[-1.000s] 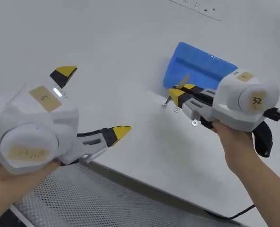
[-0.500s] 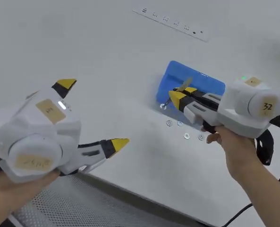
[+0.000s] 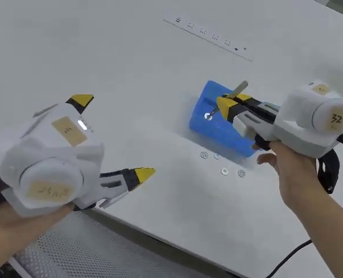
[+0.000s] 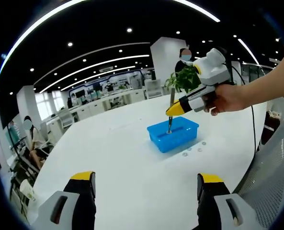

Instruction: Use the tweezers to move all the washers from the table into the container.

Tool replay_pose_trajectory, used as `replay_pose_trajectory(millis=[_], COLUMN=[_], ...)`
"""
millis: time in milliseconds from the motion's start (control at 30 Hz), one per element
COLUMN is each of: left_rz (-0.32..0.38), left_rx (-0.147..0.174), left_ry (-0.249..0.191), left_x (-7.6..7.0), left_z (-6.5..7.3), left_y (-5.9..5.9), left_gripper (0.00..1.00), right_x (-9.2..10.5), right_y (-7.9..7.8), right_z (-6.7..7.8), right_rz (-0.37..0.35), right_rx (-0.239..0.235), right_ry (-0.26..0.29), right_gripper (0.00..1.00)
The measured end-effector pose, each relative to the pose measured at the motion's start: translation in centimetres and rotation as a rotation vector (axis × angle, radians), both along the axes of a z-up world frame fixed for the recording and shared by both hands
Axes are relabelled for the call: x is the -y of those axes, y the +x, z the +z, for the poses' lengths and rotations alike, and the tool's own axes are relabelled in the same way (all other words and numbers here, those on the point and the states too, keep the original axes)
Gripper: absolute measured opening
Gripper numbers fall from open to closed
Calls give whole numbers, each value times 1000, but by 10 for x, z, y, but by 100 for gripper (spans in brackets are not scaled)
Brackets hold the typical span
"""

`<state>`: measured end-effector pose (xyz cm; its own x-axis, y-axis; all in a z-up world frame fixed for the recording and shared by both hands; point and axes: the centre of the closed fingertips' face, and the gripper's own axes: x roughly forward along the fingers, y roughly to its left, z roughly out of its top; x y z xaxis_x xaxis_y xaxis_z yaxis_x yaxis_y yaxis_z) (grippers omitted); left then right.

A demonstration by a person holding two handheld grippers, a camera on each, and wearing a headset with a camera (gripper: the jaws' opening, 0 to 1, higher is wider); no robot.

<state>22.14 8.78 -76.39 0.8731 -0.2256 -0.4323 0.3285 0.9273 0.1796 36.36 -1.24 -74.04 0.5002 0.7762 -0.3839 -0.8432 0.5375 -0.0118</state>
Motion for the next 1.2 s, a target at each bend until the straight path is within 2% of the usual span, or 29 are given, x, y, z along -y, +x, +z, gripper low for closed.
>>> replay_pose_trajectory(millis=[100, 167, 300, 367, 533, 867, 1200], left_rz=[0, -2, -12, -18, -33, -21, -31], left_rx=[-1, 0, -5, -10, -26, -28, -30], left_ry=[7, 8, 14, 22, 41, 42, 36], left_x=[0, 0, 2, 2, 5, 2, 3], left_z=[-1, 0, -1, -3, -7, -6, -5], left_y=[0, 0, 0, 0, -2, -2, -3], left_gripper=[90, 89, 89, 88, 88, 86, 86], right_x=[1, 6, 0, -1, -4, -10, -7], right_y=[12, 23, 29, 34, 40, 39, 39], right_z=[0, -2, -7, -11, -23, -46, -64], right_rz=[-43, -91, -91, -99, -120, -118, -125], right_rx=[1, 47, 35, 59, 22, -59, -85], right_ry=[12, -36, -31, -65, -54, -48, -76], right_gripper=[3, 3, 3, 3, 3, 3, 3])
